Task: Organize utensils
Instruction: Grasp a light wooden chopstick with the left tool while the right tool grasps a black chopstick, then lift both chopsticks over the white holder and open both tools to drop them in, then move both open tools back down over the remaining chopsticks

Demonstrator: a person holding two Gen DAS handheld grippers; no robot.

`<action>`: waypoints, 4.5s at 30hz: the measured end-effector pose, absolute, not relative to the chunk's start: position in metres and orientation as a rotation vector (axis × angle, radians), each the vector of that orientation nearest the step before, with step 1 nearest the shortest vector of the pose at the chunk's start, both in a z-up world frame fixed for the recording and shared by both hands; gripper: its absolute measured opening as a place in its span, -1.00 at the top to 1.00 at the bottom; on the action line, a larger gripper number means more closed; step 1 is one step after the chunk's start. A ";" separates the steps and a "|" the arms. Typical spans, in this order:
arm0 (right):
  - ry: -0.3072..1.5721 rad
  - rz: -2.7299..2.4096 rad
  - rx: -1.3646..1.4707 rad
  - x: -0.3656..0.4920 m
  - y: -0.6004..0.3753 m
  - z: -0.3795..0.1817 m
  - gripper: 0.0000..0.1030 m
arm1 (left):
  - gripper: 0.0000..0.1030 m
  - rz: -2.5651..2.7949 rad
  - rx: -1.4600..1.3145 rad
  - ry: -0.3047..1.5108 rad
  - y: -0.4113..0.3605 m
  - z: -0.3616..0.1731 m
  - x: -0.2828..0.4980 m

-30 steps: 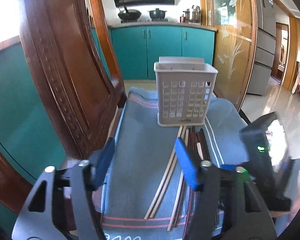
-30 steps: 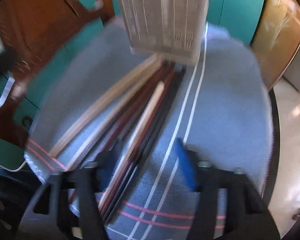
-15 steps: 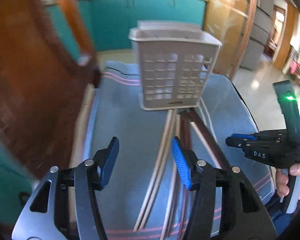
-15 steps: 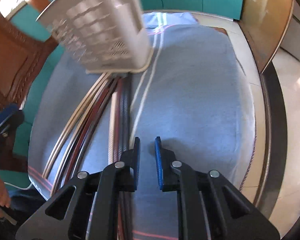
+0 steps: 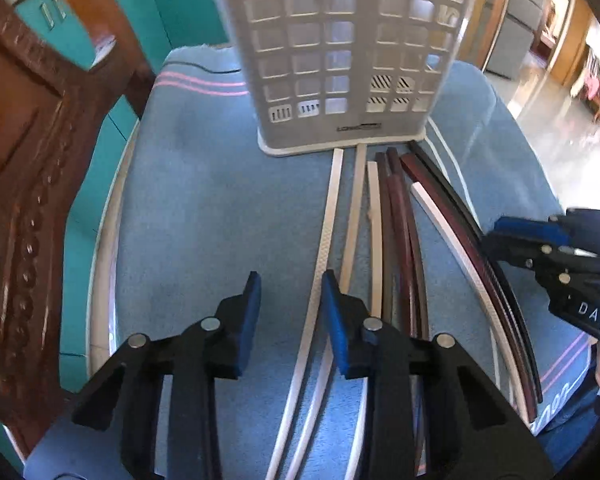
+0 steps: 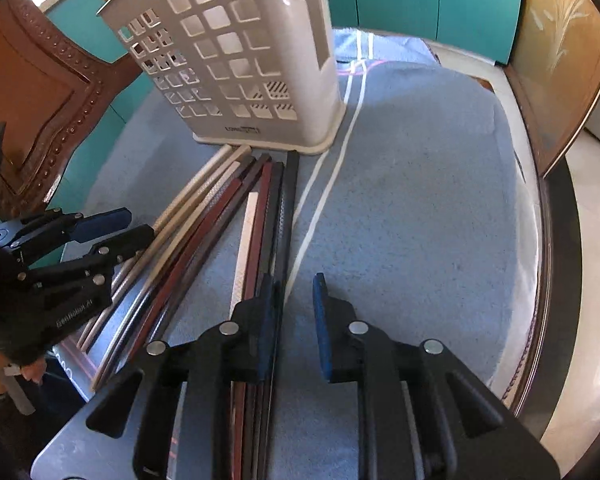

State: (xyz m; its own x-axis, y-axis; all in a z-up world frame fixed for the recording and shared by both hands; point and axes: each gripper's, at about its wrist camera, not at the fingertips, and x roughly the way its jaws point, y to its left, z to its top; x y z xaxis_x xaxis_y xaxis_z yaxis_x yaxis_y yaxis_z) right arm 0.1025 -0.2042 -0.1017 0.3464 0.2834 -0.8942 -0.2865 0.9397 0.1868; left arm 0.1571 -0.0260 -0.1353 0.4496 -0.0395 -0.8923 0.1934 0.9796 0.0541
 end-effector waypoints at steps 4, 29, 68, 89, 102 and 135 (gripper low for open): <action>1.152 0.342 -0.064 0.106 -0.210 -0.104 0.59 | 0.37 -0.134 0.172 1.106 -0.030 -0.142 0.156; 1.000 0.352 -0.088 0.101 -0.197 -0.086 0.88 | 0.87 -0.168 0.100 0.993 -0.067 -0.108 0.176; 0.382 0.294 0.207 0.129 -0.235 0.106 0.87 | 0.87 0.014 -0.294 0.319 -0.003 0.076 0.208; 0.557 0.419 0.055 0.060 -0.242 0.037 0.68 | 0.61 -0.061 -0.116 0.357 -0.005 0.047 0.134; 1.129 0.426 -0.026 0.098 -0.201 -0.109 0.68 | 0.60 -0.190 -0.016 0.937 -0.045 -0.074 0.168; 1.074 0.281 -0.120 0.114 -0.200 -0.106 0.61 | 0.31 -0.191 0.026 1.090 -0.060 -0.127 0.163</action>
